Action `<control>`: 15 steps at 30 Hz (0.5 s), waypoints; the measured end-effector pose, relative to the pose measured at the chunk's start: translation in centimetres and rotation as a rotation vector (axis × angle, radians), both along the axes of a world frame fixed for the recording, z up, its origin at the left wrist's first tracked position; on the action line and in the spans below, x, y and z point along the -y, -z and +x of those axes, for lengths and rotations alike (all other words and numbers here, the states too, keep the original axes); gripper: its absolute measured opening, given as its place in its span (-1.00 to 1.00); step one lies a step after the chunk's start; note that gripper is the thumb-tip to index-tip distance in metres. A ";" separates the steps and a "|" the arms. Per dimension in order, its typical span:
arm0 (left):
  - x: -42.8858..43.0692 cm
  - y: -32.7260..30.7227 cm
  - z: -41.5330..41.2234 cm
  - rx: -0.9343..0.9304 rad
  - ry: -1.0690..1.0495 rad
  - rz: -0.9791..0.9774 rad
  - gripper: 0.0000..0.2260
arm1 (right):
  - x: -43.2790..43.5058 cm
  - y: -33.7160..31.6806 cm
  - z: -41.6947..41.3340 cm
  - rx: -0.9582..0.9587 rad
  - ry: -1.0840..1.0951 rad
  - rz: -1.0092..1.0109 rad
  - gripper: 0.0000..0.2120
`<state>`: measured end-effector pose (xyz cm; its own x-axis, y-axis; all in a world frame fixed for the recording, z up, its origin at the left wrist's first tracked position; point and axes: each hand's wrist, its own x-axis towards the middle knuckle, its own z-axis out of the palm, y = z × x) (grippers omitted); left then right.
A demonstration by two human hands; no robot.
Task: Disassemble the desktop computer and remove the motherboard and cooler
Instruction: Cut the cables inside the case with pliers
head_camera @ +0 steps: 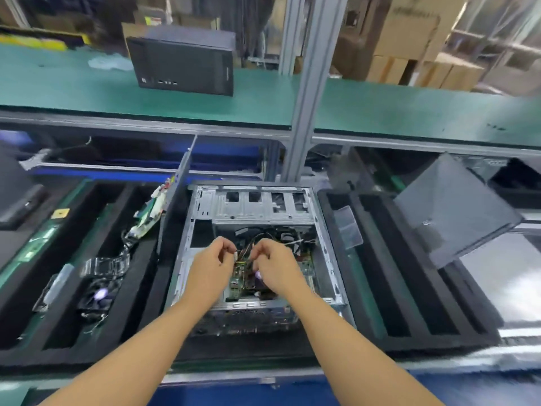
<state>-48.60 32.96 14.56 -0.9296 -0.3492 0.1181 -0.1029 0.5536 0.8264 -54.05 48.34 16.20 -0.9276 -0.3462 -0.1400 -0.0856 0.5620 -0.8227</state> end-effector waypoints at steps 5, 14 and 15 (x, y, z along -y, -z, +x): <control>-1.1 1.2 -3.5 0.145 0.153 -0.386 -0.87 | -3.4 0.7 -3.6 0.002 -0.105 0.347 -0.80; -3.1 3.2 -5.0 0.537 0.370 -1.048 -0.83 | -6.5 5.5 -4.6 0.285 -0.457 0.527 -0.72; -3.2 3.2 -5.3 0.540 0.365 -1.030 -0.85 | -6.4 5.7 -4.6 0.285 -0.457 0.510 -0.74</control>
<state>-53.86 36.11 11.36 -0.9688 -0.0281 -0.2462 0.0010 0.9931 -0.1170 -58.66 54.79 10.47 -0.6104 -0.5164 -0.6006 -0.2245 0.8399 -0.4940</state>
